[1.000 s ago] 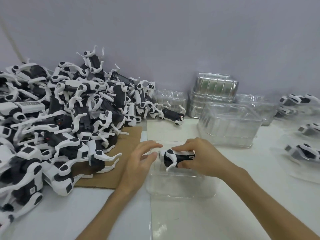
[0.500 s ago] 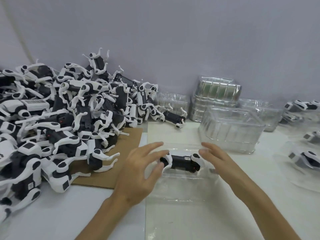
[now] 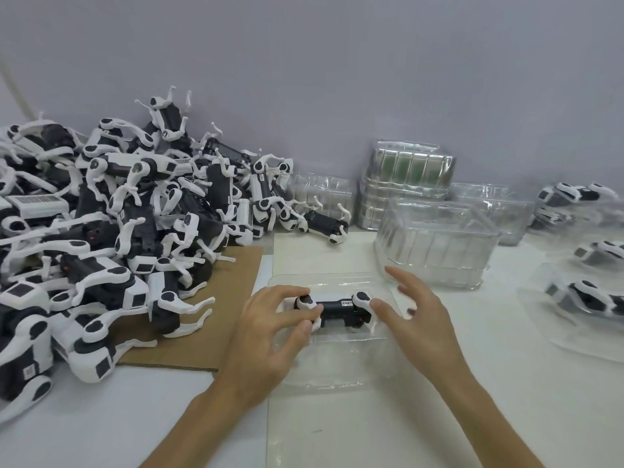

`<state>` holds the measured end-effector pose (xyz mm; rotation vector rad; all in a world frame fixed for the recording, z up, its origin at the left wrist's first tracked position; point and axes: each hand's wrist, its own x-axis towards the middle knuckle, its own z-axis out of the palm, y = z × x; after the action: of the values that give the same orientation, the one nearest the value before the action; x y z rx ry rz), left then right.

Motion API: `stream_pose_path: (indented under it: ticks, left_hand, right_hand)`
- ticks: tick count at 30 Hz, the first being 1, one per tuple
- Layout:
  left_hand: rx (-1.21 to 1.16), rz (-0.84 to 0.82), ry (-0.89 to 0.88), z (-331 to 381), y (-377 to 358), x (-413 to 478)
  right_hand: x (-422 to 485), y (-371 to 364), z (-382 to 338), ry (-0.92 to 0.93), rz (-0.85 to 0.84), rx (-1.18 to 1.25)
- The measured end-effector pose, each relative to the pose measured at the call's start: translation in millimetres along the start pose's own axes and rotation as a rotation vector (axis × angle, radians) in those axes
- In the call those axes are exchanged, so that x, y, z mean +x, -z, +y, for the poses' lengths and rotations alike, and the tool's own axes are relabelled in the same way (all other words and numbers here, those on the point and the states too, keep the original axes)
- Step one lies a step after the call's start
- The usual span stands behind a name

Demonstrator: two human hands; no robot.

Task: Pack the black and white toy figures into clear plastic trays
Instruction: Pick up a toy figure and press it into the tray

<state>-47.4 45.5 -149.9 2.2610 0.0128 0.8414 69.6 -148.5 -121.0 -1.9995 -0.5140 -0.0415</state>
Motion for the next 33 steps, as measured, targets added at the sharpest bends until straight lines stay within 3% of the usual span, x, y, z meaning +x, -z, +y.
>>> stream_pose_path:
  ticks: [2, 5, 8, 10, 14, 18, 21, 23, 27, 33]
  left_hand:
    - [-0.022, -0.019, -0.007, 1, -1, -1]
    - [-0.094, 0.045, -0.061, 4, -1, -2]
    - [-0.145, 0.253, -0.019, 4, 1, -1]
    - [-0.101, 0.331, 0.009, 0, 3, 1]
    - [-0.040, 0.323, 0.024, -6, 3, 2]
    - [-0.125, 0.299, 0.101, -8, 1, 1]
    - [-0.138, 0.288, 0.149, -10, 1, 1]
    - [-0.136, 0.284, 0.146, -10, -1, 1]
    - [-0.107, 0.268, 0.144, -12, -2, 0]
    - [-0.093, 0.255, 0.141, -13, -1, 0]
  right_hand:
    - [-10, -2, -15, 0.293, 0.110, -0.189]
    - [-24, -11, -45, 0.530, -0.122, -0.281]
    - [-26, -27, -55, 0.483, -0.400, -0.556]
    - [-26, -28, -52, 0.400, -0.473, -0.643]
    - [-22, -9, -32, 0.332, -0.400, -0.593]
    - [-5, 34, -4, 0.234, -0.268, -0.659]
    - [6, 68, 12, 0.133, -0.096, -0.669]
    - [3, 83, 21, 0.220, 0.057, -0.596]
    - [-9, 88, 35, 0.211, -0.046, -0.588]
    - [-8, 111, 65, 0.244, 0.144, -0.650]
